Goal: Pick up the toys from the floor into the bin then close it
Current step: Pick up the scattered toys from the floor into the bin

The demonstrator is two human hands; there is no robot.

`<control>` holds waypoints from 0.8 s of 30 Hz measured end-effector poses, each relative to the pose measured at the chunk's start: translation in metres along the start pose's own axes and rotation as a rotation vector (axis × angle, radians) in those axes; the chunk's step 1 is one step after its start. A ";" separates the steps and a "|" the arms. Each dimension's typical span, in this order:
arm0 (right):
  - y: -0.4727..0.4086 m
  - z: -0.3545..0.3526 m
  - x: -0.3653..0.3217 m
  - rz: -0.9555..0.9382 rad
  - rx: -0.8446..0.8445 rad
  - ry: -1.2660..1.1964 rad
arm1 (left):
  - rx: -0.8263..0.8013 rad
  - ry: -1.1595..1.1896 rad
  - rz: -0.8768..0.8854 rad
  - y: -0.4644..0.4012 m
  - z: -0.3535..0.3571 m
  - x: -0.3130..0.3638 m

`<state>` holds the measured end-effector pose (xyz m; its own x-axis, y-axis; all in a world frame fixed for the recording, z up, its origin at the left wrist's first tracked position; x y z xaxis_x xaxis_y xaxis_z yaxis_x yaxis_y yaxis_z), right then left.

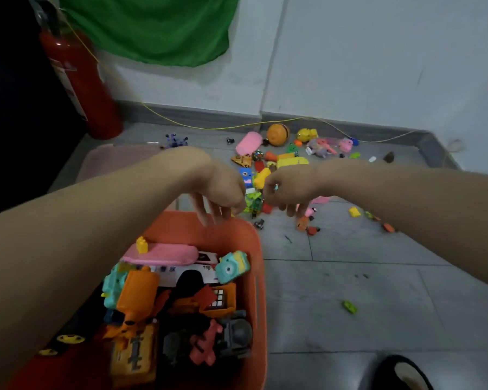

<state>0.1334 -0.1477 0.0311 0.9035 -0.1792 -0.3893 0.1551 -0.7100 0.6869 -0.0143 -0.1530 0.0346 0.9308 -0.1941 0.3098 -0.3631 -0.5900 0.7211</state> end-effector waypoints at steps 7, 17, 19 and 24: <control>0.006 -0.015 0.116 0.352 -0.008 0.136 | 0.083 -0.022 0.210 -0.042 0.002 0.068; 0.010 0.092 0.241 0.383 -0.200 0.088 | 0.140 -0.341 0.045 -0.136 0.093 0.125; 0.012 0.117 0.262 0.374 -0.222 0.027 | 0.082 -0.278 0.004 -0.156 0.116 0.128; -0.002 0.148 0.294 0.208 -0.035 -0.062 | 0.092 -0.169 -0.140 -0.192 0.130 0.139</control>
<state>0.3400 -0.3000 -0.1755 0.8916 -0.3612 -0.2732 -0.0172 -0.6299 0.7765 0.1901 -0.1687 -0.1412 0.9686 -0.2291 0.0970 -0.2315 -0.6876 0.6881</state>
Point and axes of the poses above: each hand's wrist, its own y-axis away from the middle knuckle, its own z-axis out of the palm, x = y × z, the point moved 3 cm from there along -y, towards the middle knuckle, and after that the axes turned 11 degrees about -y, right-handed, at the moved point
